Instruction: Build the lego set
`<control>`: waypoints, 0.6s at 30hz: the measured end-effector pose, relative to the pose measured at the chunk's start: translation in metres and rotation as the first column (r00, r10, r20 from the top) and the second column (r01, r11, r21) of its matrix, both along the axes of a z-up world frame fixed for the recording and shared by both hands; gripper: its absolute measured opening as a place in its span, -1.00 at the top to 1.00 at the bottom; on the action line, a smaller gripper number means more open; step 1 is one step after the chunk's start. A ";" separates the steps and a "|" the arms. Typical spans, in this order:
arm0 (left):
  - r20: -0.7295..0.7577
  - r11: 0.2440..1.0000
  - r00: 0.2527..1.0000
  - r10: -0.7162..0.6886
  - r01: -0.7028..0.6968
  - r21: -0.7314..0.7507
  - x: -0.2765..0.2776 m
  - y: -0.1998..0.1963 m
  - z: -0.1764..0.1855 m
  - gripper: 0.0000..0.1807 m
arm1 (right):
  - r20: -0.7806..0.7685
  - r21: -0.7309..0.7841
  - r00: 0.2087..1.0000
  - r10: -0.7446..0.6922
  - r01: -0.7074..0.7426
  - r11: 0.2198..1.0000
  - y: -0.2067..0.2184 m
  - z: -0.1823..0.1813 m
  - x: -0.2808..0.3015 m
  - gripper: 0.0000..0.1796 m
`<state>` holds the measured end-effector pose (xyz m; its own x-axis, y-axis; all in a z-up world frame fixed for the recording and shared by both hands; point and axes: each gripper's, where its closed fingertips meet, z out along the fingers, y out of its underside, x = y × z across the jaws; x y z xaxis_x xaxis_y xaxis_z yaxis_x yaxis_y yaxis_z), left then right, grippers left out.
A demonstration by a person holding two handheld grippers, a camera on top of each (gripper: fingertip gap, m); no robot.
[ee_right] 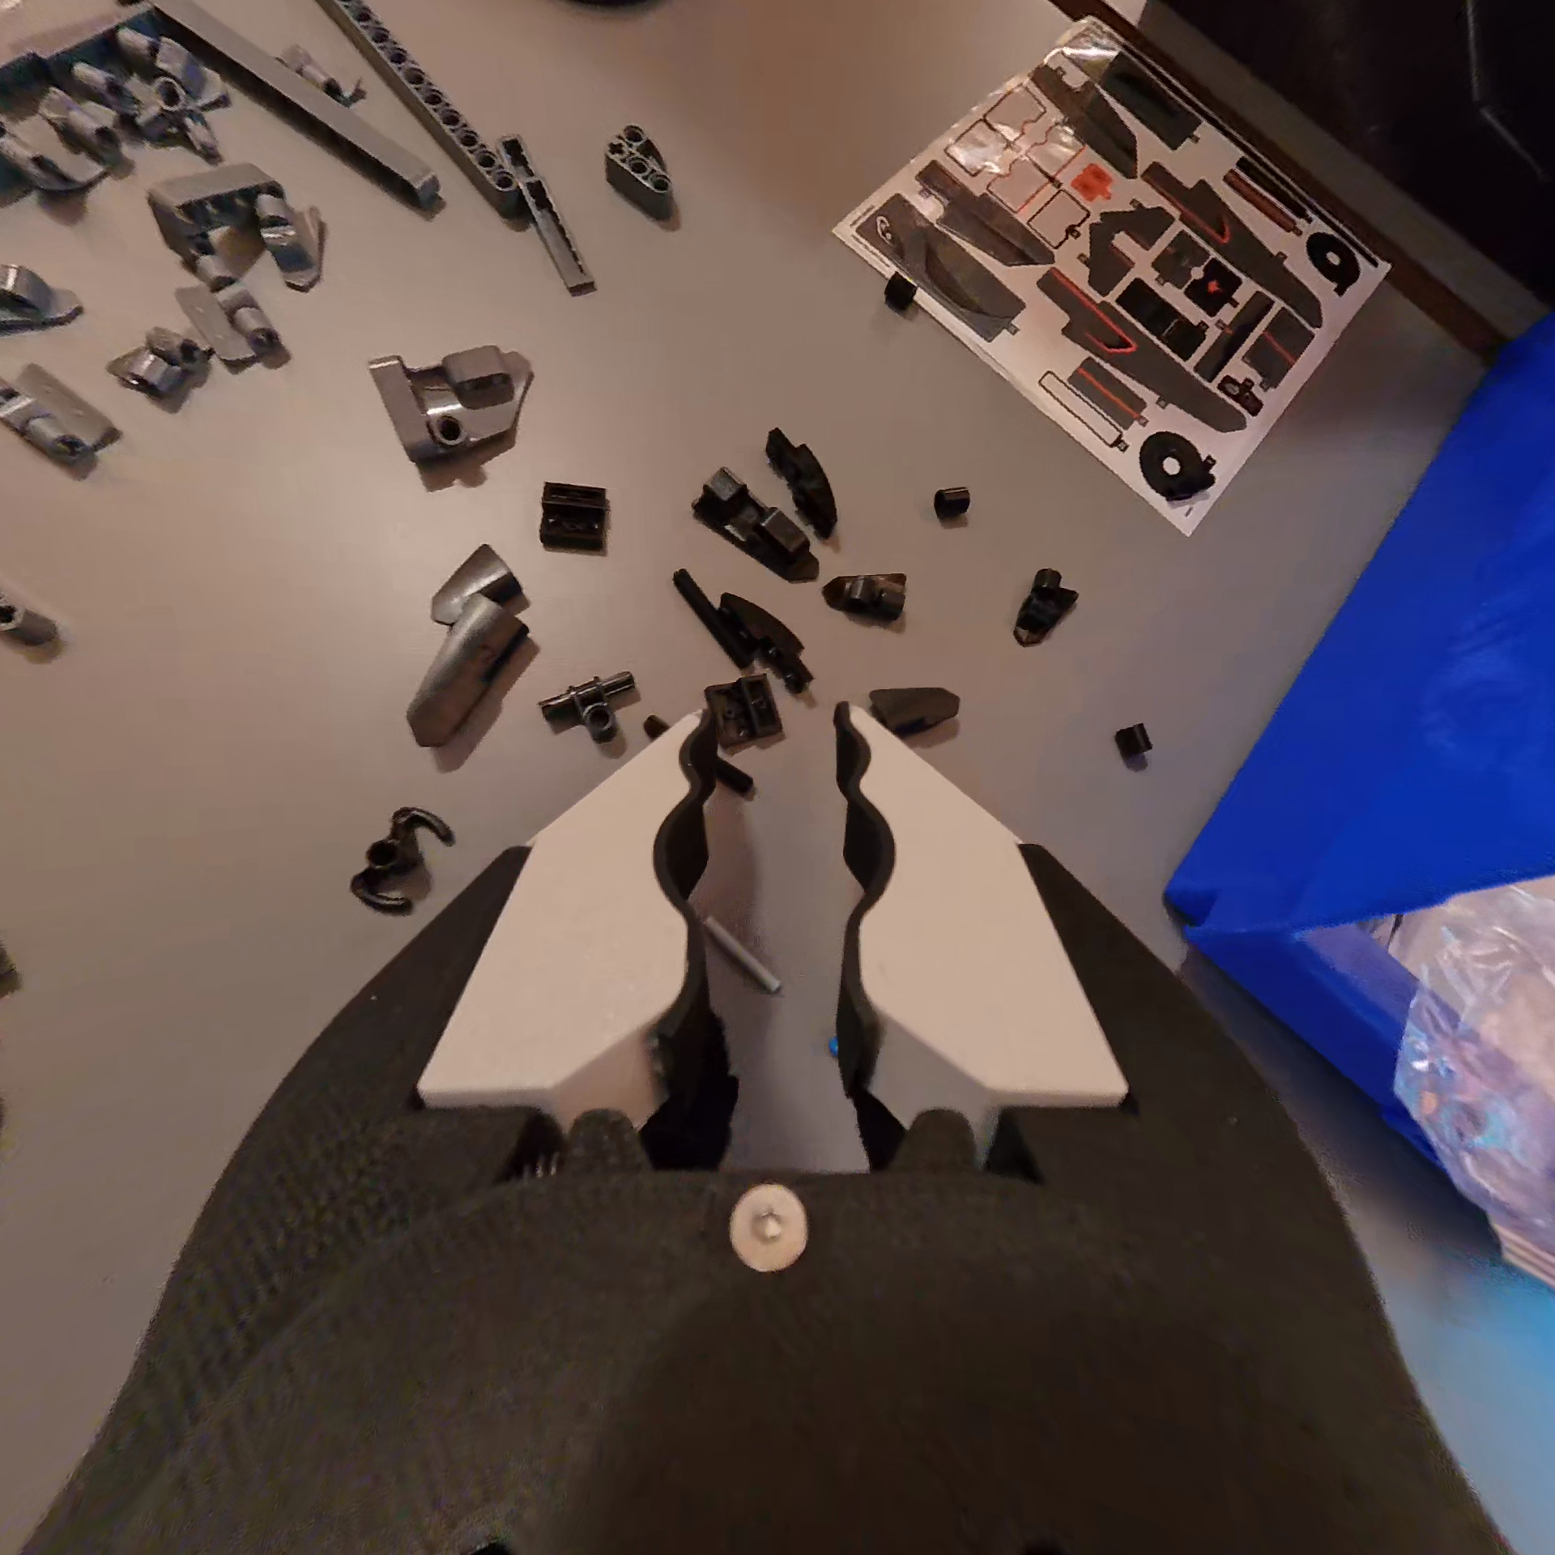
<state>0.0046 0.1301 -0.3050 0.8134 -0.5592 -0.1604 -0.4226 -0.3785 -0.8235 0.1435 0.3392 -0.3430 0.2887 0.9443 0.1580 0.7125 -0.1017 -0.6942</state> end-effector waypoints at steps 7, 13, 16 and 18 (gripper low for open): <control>0.006 1.000 1.000 0.001 -0.001 -0.005 0.001 0.004 -0.001 0.66 | 0.012 -0.012 1.000 0.022 -0.022 1.000 0.006 -0.004 -0.012 0.71; 0.012 1.000 1.000 0.005 -0.005 -0.004 0.001 0.004 -0.001 0.66 | -0.004 -0.125 0.997 0.080 -0.080 0.989 -0.007 -0.013 -0.023 0.72; 0.016 1.000 1.000 0.006 -0.006 -0.005 0.000 0.003 -0.001 0.67 | -0.052 -0.159 0.994 0.098 -0.105 0.982 -0.014 -0.005 -0.025 0.72; 0.018 1.000 1.000 0.007 -0.007 -0.005 0.000 0.003 -0.001 0.67 | -0.059 -0.141 0.996 0.068 -0.076 0.987 -0.008 0.001 -0.019 0.71</control>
